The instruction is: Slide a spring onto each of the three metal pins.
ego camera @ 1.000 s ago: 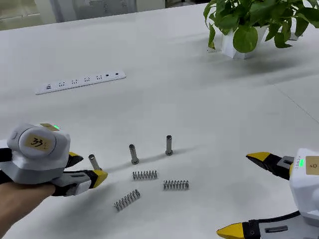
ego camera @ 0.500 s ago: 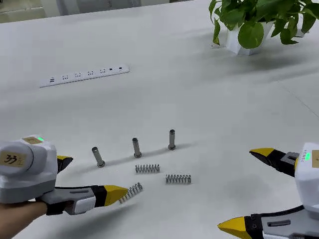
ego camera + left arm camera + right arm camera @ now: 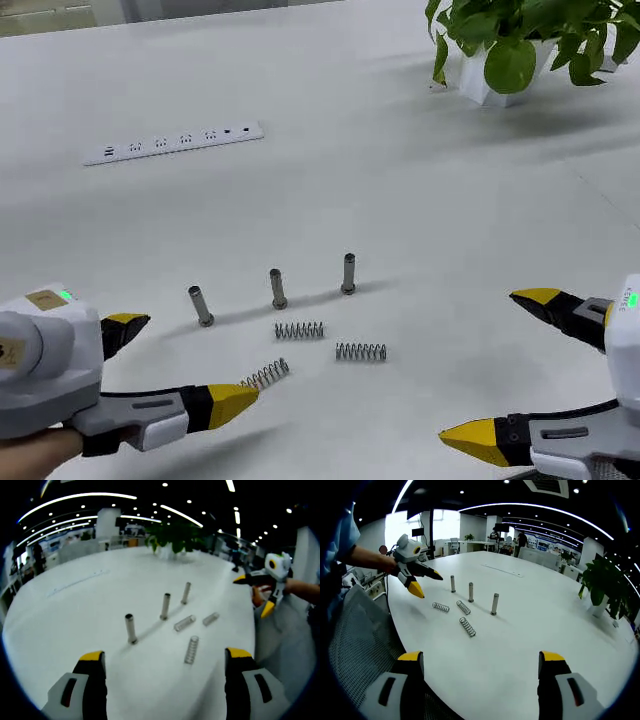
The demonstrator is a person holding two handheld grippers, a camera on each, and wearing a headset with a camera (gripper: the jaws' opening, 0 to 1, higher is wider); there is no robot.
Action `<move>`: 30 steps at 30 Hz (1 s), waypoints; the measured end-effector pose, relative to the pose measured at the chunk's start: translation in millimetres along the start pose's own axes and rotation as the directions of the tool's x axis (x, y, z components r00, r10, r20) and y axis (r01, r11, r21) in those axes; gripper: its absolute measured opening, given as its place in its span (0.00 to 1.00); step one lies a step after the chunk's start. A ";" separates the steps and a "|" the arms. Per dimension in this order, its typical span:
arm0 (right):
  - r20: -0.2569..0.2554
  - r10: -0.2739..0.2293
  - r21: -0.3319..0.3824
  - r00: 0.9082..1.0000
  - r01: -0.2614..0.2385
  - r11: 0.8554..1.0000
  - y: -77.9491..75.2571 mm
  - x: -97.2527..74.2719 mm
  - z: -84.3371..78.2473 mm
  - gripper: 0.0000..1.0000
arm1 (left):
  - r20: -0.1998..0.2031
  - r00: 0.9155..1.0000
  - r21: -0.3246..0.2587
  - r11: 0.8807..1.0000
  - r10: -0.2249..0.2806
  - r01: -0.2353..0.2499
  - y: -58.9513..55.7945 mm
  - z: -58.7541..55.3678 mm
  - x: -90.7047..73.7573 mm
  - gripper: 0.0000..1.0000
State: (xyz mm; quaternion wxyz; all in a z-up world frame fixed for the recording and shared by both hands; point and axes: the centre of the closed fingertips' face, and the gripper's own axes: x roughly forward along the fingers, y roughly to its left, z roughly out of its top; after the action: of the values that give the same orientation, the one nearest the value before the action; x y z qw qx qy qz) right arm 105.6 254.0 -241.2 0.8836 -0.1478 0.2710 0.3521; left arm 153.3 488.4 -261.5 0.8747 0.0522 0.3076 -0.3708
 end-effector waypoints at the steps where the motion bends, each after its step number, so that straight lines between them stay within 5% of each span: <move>1: -0.001 0.001 0.000 1.000 -0.001 1.000 0.4 0.0 0.1 0.96 | -0.001 1.000 0.008 1.000 -0.001 0.001 -1.4 -1.5 -1.0 1.00; 7: -0.007 0.009 -0.003 1.000 -0.009 1.000 2.1 0.8 -0.2 0.96 | 0.010 1.000 0.021 1.000 -0.009 0.008 -13.9 -5.5 -7.7 1.00; 18: -0.013 0.018 -0.008 1.000 -0.018 1.000 4.3 2.1 -1.2 0.97 | 0.095 0.995 0.010 1.000 -0.030 0.029 -37.1 -7.2 -16.0 0.95; 30: -0.039 0.035 -0.018 0.999 -0.036 0.999 8.5 3.6 -7.0 0.97 | 0.137 0.990 -0.002 1.000 -0.016 0.017 -45.2 -14.8 -17.4 0.91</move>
State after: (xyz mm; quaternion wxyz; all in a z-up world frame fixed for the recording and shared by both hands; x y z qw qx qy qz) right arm 99.2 258.8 -249.5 0.8704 -0.1578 0.2873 0.3673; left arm 105.9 471.3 -257.2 0.8908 0.0226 0.2476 -0.3802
